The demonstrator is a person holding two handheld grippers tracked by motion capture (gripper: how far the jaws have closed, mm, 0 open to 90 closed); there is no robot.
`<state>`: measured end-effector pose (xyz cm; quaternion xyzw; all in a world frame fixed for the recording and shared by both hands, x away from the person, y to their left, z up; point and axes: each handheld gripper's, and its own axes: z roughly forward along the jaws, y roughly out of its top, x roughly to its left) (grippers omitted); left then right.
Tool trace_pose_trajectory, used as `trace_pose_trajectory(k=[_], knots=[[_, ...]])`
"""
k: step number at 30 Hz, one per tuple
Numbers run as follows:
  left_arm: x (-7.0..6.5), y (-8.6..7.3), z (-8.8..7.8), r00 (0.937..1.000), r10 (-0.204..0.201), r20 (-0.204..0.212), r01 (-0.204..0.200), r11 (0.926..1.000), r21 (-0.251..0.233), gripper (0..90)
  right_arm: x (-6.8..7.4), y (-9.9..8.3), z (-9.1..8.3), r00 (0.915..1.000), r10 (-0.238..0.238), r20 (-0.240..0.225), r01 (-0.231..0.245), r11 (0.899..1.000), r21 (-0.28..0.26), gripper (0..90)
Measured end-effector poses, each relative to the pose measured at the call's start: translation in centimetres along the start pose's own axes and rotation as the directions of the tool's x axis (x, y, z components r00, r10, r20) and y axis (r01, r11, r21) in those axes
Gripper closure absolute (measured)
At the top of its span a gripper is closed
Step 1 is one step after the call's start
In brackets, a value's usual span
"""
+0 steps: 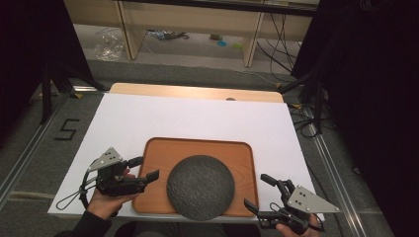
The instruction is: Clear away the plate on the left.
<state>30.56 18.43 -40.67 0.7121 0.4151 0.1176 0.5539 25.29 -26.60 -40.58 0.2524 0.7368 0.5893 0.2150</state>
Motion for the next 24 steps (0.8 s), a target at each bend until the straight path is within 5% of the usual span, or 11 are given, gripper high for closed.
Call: trace_pose_trajectory(k=[24], knots=[[-0.5,-0.5,-1.8,0.9997,0.013,-0.021,-0.014,0.9993,-0.036,20.0,0.0,0.0,0.1,1.0,0.001,0.0,-0.001,1.0,-0.016,15.6]])
